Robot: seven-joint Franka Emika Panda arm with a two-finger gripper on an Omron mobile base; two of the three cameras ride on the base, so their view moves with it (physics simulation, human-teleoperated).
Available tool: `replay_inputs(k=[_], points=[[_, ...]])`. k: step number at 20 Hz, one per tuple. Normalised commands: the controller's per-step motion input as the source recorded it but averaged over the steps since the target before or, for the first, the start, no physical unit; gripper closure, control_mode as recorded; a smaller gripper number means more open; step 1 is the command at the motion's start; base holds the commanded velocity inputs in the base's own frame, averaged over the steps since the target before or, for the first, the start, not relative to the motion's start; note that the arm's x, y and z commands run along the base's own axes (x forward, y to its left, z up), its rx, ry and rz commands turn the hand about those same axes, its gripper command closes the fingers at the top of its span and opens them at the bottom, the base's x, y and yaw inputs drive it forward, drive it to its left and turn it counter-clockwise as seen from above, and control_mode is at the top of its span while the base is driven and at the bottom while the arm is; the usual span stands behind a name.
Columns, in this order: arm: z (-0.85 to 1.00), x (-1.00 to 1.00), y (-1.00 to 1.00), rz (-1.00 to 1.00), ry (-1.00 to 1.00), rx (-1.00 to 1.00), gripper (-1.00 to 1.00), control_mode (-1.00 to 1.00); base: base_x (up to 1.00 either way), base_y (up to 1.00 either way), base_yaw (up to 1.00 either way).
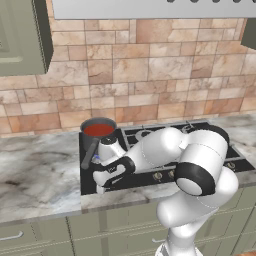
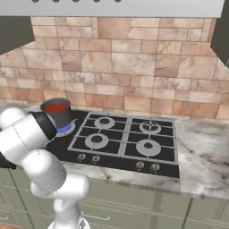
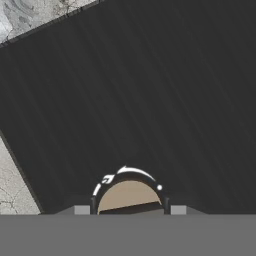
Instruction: Wait until the marinara sauce is simmered to a deep red color and then turn off the stove.
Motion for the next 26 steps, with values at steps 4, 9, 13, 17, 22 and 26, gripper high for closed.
replay_inputs(k=[4,9,13,17,22,26], points=[[0.00,0.00,0.00,0.00,0.00,0.00,1.00,-1.00,0.00,0.00,0.00],[0.00,0.00,0.00,0.00,0.00,0.00,1.00,-1.00,0.00,0.00,0.00],[0.00,0.00,0.00,0.00,0.00,0.00,1.00,-1.00,0.00,0.00,0.00],[0.00,0.00,0.00,0.00,0.00,0.00,1.00,-1.00,0.00,0.00,0.00],[0.00,0.00,0.00,0.00,0.00,0.00,1.00,-1.00,0.00,0.00,0.00],[0.00,0.00,0.00,0.00,0.00,0.00,1.00,-1.00,0.00,0.00,0.00]])
